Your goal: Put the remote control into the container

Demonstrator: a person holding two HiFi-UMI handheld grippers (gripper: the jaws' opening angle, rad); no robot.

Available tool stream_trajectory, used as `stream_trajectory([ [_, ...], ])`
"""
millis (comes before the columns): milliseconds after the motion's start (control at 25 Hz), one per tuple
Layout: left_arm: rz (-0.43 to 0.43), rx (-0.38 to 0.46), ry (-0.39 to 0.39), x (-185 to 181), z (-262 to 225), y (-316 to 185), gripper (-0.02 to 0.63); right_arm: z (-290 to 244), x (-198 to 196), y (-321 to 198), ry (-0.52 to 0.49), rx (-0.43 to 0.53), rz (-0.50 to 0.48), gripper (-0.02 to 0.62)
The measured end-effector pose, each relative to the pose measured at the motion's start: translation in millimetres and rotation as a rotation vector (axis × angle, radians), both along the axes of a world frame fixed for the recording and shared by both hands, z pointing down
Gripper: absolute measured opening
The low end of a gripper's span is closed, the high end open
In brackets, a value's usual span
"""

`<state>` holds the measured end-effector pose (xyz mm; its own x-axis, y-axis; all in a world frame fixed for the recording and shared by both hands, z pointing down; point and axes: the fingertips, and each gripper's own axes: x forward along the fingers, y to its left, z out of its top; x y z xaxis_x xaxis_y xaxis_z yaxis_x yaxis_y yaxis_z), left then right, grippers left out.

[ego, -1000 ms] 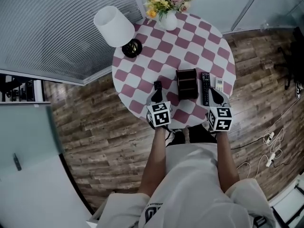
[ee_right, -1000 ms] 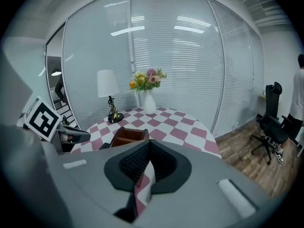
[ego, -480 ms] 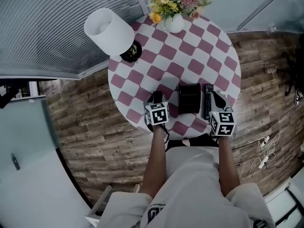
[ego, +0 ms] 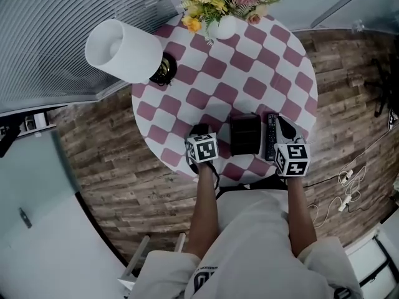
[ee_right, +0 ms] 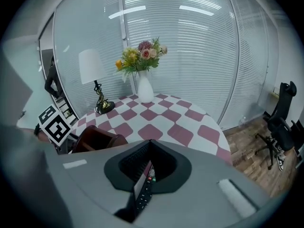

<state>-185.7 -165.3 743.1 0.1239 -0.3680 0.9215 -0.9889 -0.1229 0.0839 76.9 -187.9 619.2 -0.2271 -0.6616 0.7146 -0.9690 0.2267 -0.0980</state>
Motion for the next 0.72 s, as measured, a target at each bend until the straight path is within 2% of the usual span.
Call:
stream_trajectory([
  [120, -0.03, 0.027, 0.001, -1.7, -4.5, -2.3, 0.195, 1.5, -2.5, -0.9, -0.003, -0.001, -0.011, 0.002],
  [320, -0.045, 0.133, 0.007, -1.1, -33.3, -3.1, 0.192, -7.4, -11.4, 7.2, -0.01, 0.025, -0.025, 0.002],
  [720, -0.003, 0.434, 0.063, 6.6, -114.8, 17.6, 0.189, -43.3, -35.7, 67.7, -0.017, 0.129, -0.019, 0.002],
])
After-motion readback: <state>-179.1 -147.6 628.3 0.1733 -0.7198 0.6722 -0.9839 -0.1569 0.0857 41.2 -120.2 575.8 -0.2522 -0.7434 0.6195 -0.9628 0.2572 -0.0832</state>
